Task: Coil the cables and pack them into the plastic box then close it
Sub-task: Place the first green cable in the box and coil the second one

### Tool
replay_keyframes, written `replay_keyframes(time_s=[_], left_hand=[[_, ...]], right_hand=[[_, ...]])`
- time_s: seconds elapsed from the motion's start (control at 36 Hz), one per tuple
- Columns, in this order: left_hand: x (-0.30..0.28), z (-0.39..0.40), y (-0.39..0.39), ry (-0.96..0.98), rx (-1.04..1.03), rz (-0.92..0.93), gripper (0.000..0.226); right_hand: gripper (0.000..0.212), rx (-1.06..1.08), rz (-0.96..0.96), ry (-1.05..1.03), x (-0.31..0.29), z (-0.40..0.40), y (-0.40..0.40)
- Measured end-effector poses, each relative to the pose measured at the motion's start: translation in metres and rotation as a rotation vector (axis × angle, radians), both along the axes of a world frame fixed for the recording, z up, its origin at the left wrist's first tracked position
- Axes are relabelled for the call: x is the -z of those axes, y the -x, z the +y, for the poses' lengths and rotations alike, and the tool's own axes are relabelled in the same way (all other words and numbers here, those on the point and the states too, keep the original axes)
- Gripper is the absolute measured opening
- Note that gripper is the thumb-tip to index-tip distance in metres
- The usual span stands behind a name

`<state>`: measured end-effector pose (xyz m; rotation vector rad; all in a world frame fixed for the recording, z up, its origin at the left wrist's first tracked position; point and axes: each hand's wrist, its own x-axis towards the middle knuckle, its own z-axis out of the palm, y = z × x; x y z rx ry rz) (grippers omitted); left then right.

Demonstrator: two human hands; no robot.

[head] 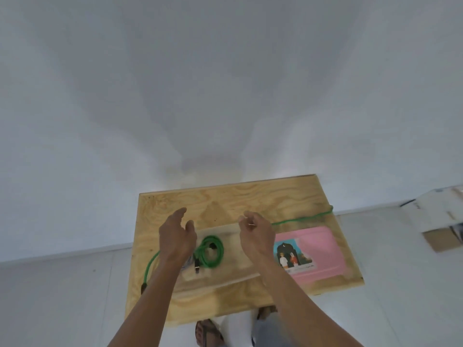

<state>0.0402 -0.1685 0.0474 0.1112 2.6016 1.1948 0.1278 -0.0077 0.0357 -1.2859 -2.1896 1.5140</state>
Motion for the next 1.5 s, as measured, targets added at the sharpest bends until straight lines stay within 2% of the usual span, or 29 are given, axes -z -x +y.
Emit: replay_keyframes(time_s=[0.19, 0.33, 0.58, 0.69, 0.78, 0.92, 1.0, 1.11, 1.25, 1.36, 1.42, 1.5], left_hand=[[-0.013, 0.079, -0.006, -0.043, 0.153, 0.033, 0.037], [-0.001, 0.146, -0.014, 0.009, 0.28, 0.032, 0.032], [0.058, 0.234, -0.024, 0.429, 0.551, -0.134, 0.036], [0.083, 0.25, -0.026, 0.652, 0.602, -0.134, 0.044], [0.094, 0.255, -0.027, 0.808, 0.692, -0.09, 0.036], [0.099, 0.257, -0.023, 0.865, 0.708, -0.07, 0.036], [0.094, 0.256, -0.016, 0.813, 0.671, -0.096, 0.038], [0.08, 0.25, -0.004, 0.712, 0.604, -0.098, 0.042], [0.044, 0.233, 0.027, 0.658, 0.43, 0.087, 0.027], [0.01, 0.206, 0.053, 0.656, 0.349, 0.145, 0.014], [-0.009, 0.189, 0.064, 0.63, 0.306, 0.159, 0.014], [-0.038, 0.165, 0.078, 0.485, 0.19, 0.154, 0.016]], right_hand=[[0.018, 0.148, 0.048, -0.032, -0.012, 0.084, -0.016], [0.019, 0.122, -0.076, -0.066, 0.004, 0.149, -0.03], [0.03, -0.279, -0.312, -0.083, 0.053, 0.211, -0.034], [0.021, -0.463, -0.37, -0.092, 0.075, 0.221, -0.025], [0.035, -0.541, -0.413, -0.121, 0.086, 0.219, -0.02], [0.025, -0.68, -0.493, -0.297, 0.09, 0.216, -0.015], [0.024, -0.758, -0.464, -0.377, 0.089, 0.217, -0.01], [0.028, -0.703, -0.371, -0.442, 0.068, 0.224, 0.009], [0.019, -0.61, -0.189, -0.402, 0.018, 0.231, 0.04], [0.012, -0.53, -0.004, -0.377, -0.025, 0.227, 0.06], [0.009, -0.488, 0.068, -0.367, -0.045, 0.221, 0.069], [0.007, -0.423, 0.185, -0.33, -0.074, 0.21, 0.082]])
